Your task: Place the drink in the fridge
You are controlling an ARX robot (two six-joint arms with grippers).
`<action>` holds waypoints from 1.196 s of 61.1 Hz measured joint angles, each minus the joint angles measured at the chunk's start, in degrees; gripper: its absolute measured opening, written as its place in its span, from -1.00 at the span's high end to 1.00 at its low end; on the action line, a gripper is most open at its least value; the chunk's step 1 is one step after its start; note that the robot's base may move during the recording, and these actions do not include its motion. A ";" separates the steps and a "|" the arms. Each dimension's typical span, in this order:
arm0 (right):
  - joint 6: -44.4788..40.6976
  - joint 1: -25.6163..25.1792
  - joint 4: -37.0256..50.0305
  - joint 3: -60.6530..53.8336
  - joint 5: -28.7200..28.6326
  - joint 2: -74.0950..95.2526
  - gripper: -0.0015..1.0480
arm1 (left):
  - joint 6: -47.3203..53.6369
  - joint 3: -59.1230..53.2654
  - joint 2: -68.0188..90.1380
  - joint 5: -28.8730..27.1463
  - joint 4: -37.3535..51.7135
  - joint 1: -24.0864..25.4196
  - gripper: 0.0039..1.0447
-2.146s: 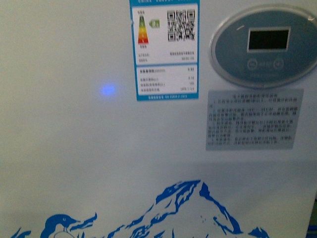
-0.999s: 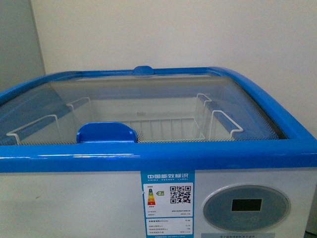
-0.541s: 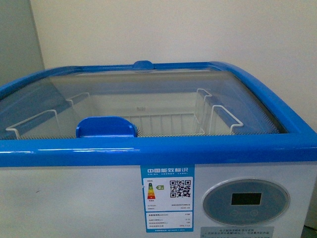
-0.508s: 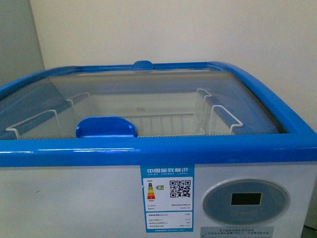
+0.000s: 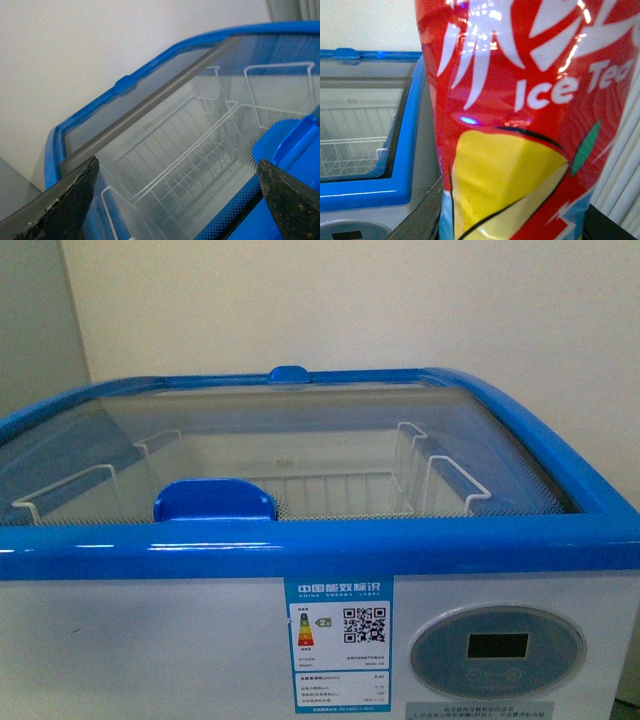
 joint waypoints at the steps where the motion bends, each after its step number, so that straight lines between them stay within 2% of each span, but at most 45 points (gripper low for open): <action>1: 0.02 0.00 0.00 -0.02 0.00 0.00 0.24 | 2.40 0.70 0.66 0.63 -1.11 -0.33 -0.85; 12: 0.00 0.00 0.00 -0.02 0.00 -0.02 0.24 | 20.35 8.09 4.22 5.75 -17.88 -4.81 -0.85; 24: 0.00 0.00 0.00 -0.02 0.00 -0.02 0.24 | 30.73 18.03 9.88 7.78 -37.24 -9.70 -0.85; 46: 0.00 0.00 0.00 0.00 0.00 -0.02 0.24 | 41.07 27.61 19.21 7.34 -46.84 -14.05 -0.85; 56: 0.00 0.00 0.00 -0.02 0.00 -0.02 0.24 | 45.35 31.67 23.34 5.84 -48.72 -14.19 -0.85; 63: 0.00 0.00 0.00 -0.02 0.00 -0.02 0.24 | 48.41 33.24 25.31 5.62 -53.11 -13.94 -0.85; 73: 0.00 0.00 0.00 -0.02 0.00 -0.02 0.24 | 49.83 34.88 26.14 4.76 -52.19 -13.90 -0.85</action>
